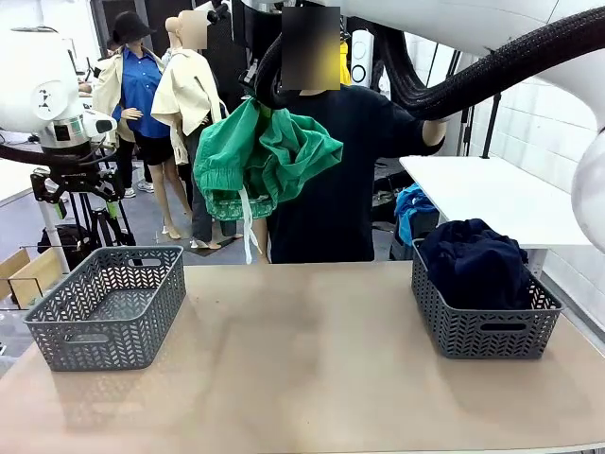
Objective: Sort the tops and bottoms.
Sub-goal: Sort the clothes according to human instructions.
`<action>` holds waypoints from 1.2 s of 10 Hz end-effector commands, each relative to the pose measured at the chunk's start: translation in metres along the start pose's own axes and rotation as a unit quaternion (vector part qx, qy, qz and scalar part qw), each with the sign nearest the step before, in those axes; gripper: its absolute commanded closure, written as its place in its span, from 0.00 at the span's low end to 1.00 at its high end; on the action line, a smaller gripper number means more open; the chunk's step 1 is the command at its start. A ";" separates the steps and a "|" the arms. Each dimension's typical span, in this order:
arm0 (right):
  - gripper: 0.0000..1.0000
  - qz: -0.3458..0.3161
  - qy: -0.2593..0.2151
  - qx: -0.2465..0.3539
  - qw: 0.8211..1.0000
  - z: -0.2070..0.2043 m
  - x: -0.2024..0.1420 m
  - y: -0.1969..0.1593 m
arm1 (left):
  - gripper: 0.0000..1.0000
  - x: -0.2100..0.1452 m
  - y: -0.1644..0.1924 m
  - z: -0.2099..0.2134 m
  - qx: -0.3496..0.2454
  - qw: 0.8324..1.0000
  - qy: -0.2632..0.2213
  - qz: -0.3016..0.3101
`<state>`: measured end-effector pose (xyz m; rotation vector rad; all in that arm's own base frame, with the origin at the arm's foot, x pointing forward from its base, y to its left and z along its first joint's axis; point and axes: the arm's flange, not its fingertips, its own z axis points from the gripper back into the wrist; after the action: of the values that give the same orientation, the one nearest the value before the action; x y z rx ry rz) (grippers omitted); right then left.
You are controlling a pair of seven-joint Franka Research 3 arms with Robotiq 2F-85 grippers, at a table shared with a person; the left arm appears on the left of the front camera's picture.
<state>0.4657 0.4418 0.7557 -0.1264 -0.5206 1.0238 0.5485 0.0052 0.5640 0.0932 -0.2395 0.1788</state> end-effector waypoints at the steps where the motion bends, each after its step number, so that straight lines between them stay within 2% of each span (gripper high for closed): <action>1: 1.00 -0.002 -0.002 -0.002 1.000 0.004 -0.001 -0.001 | 0.00 0.002 0.003 0.002 -0.001 1.000 -0.002 -0.003; 12: 1.00 -0.002 -0.002 -0.002 1.000 0.004 -0.001 -0.001 | 0.00 0.002 0.003 0.002 -0.001 1.000 -0.002 -0.003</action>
<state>0.4660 0.4414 0.7557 -0.1265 -0.5205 1.0231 0.5485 0.0052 0.5640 0.0932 -0.2395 0.1788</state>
